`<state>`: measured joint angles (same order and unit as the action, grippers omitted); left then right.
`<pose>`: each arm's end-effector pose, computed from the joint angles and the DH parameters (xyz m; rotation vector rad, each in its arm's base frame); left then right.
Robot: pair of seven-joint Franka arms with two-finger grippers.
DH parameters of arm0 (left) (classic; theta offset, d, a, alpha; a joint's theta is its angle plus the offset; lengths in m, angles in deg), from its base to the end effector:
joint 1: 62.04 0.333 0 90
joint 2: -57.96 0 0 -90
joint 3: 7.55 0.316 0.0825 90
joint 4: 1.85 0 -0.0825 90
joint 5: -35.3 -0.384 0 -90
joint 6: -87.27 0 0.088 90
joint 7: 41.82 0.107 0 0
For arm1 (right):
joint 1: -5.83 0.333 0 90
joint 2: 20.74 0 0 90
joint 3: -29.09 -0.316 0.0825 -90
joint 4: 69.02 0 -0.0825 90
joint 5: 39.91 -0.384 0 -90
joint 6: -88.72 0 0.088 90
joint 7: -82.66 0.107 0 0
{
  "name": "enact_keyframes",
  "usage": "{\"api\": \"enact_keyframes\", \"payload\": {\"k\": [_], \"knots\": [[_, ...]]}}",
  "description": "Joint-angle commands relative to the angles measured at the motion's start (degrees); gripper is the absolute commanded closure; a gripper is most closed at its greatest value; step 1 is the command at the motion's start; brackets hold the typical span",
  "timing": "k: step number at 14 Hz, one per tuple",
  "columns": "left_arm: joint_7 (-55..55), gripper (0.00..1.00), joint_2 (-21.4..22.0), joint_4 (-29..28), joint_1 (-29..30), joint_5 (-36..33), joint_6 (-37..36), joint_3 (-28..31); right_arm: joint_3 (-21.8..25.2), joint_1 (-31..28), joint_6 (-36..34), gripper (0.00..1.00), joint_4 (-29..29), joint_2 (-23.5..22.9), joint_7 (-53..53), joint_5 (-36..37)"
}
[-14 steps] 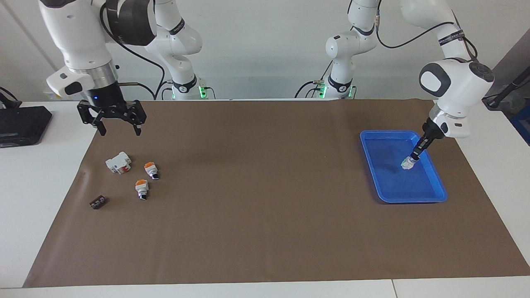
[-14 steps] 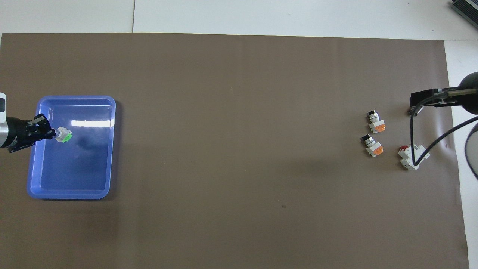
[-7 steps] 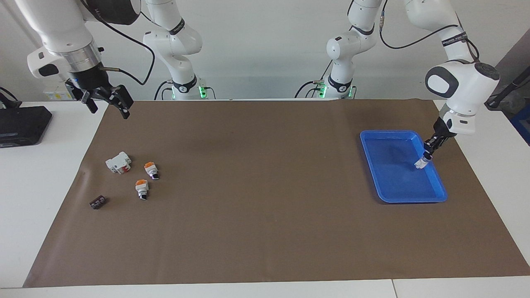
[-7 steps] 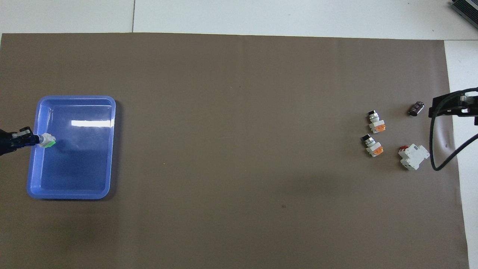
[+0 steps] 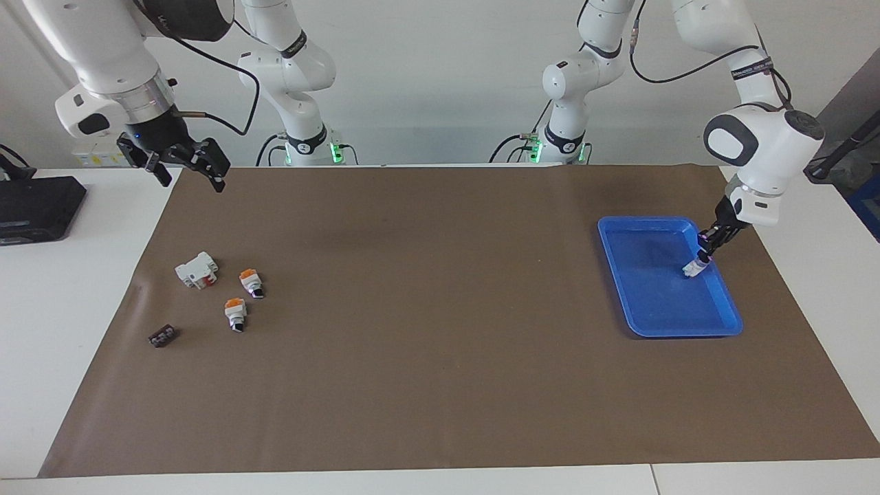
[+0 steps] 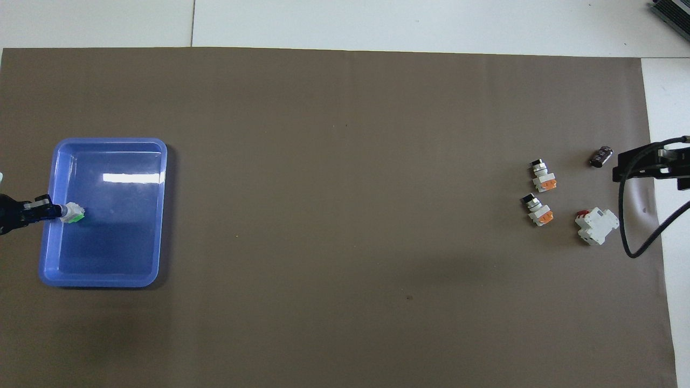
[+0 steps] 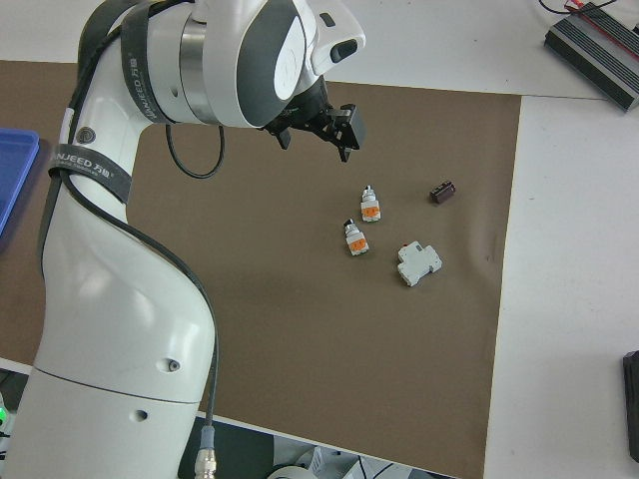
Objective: Turn and place switch with both arms
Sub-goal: 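Lower the switch into the blue tray and open the left gripper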
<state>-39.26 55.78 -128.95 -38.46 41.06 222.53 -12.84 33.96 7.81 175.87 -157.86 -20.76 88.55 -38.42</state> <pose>0.5156 0.1692 0.3693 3.0336 0.5247 0.1799 0.5488 -0.0306 0.6296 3.1052 -0.2398 -0.0454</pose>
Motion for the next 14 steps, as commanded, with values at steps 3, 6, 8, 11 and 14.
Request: {"api": "enact_keyframes", "payload": {"k": [3,6,8,11,14], "knots": [[5.2,1.0,0.5,-1.2,2.4,-0.8,1.3,-0.6,-0.1,-0.3,-0.4,0.0,-1.5,1.6,-1.6,-1.0],[7.3,1.0,0.5,-1.6,2.6,-0.8,1.3,-0.6,-0.1,-0.2,0.6,0.0,-1.4,1.6,-3.2,-0.9],[7.3,1.0,0.5,-1.9,2.6,-0.8,1.3,-0.6,-0.3,0.0,0.5,0.0,-0.6,1.4,-4.8,-0.3],[7.3,1.0,0.5,-2.0,2.5,-0.8,1.3,-0.6,-0.4,-0.1,-0.5,0.0,0.2,1.2,-4.1,-0.3],[7.3,1.0,0.5,-1.9,2.4,-0.8,1.2,-0.6,-0.4,-0.3,-1.4,0.0,-0.2,1.6,-4.0,-0.3]]}}
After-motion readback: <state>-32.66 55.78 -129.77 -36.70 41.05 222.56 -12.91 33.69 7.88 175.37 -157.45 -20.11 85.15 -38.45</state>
